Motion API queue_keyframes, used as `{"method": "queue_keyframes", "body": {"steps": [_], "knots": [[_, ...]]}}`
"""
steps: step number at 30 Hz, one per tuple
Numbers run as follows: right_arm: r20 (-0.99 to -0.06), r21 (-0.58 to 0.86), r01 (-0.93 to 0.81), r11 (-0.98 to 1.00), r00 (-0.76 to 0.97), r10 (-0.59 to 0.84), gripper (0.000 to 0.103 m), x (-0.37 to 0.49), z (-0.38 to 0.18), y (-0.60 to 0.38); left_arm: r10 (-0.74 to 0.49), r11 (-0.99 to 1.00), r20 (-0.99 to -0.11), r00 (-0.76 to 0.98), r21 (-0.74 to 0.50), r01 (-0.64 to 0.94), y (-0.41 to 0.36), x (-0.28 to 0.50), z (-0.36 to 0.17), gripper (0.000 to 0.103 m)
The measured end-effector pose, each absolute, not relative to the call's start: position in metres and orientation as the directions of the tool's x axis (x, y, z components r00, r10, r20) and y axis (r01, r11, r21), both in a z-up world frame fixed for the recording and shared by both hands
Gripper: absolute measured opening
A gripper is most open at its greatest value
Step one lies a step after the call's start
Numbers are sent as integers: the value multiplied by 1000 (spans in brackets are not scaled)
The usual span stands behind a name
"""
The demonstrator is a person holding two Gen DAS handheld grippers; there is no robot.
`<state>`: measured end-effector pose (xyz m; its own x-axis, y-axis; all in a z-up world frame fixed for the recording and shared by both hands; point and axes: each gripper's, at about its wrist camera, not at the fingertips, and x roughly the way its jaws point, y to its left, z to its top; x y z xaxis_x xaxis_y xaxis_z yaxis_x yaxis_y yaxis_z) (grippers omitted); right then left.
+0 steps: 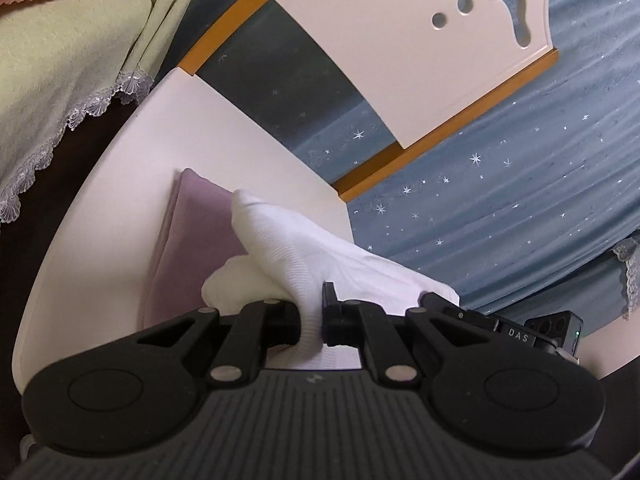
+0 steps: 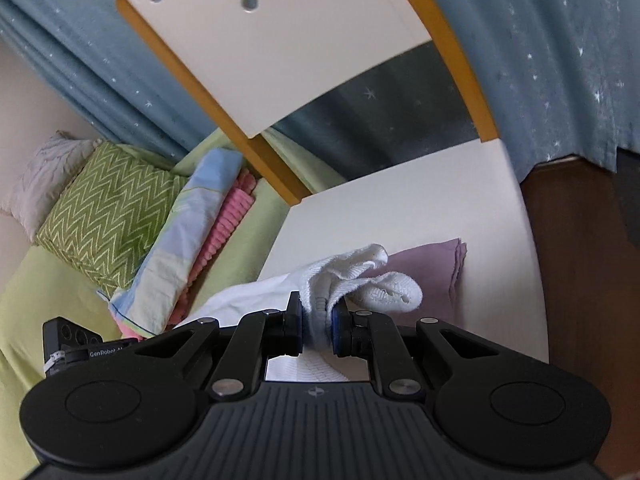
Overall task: Fold clothes
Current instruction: 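Carry the folded tank top with both grippers onto the purple cloth on the chair, then lower the tank top onto the purple cloth and open both grippers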
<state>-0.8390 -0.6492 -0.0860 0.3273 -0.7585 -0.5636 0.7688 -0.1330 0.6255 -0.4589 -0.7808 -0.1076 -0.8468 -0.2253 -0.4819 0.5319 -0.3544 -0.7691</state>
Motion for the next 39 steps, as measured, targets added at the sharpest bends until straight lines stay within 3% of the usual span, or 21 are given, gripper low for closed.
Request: {"method": "queue_keyframes", "body": {"steps": [9, 11, 13, 15, 17, 24, 25, 26, 27, 28, 31, 35, 39], "knots": [[-596, 623, 763, -176, 317, -737, 14, -845, -113, -652, -228, -409, -542, -809, -700, 585, -793, -474, -132, 7], [-610, 635, 746, -201, 324, -723, 16, -850, -131, -660, -227, -396, -562, -795, -693, 602, -796, -474, -143, 12], [-603, 661, 719, -214, 340, -721, 27, -855, -145, -665, -212, -370, -537, -816, -729, 576, -804, -468, -151, 15], [-584, 691, 688, -222, 350, -732, 34, -860, -152, -667, -198, -350, -511, -837, -761, 547, -814, -463, -155, 25], [-561, 721, 656, -226, 360, -745, 44, -865, -156, -665, -181, -340, -494, -850, -780, 526, -827, -462, -157, 26], [-562, 763, 581, -285, 377, -736, 43, -871, -177, -666, -101, -299, -444, -890, -840, 453, -867, -473, -171, 26], [-559, 771, 565, -294, 379, -738, 36, -872, -181, -666, -100, -304, -438, -893, -841, 447, -869, -473, -172, 23], [-557, 774, 557, -302, 371, -743, 30, -873, -183, -666, -108, -321, -438, -892, -834, 449, -868, -473, -171, 6], [-554, 771, 562, -299, 360, -750, 19, -873, -183, -663, -118, -346, -436, -892, -824, 449, -866, -472, -169, 5], [-543, 766, 579, -278, 353, -762, 16, -872, -180, -661, -124, -379, -427, -896, -814, 441, -862, -471, -166, 5], [-489, 715, 681, -157, 327, -808, 15, -860, -160, -654, -166, -536, -373, -913, -743, 401, -845, -468, -147, 5], [-389, 543, 839, 16, 268, -881, 16, -836, -130, -647, -243, -690, -333, -911, -601, 404, -827, -474, -130, 6], [-549, 534, 836, -126, 230, -804, 28, -847, -157, -674, -262, -609, -486, -833, -587, 534, -843, -489, -154, 6]]}}
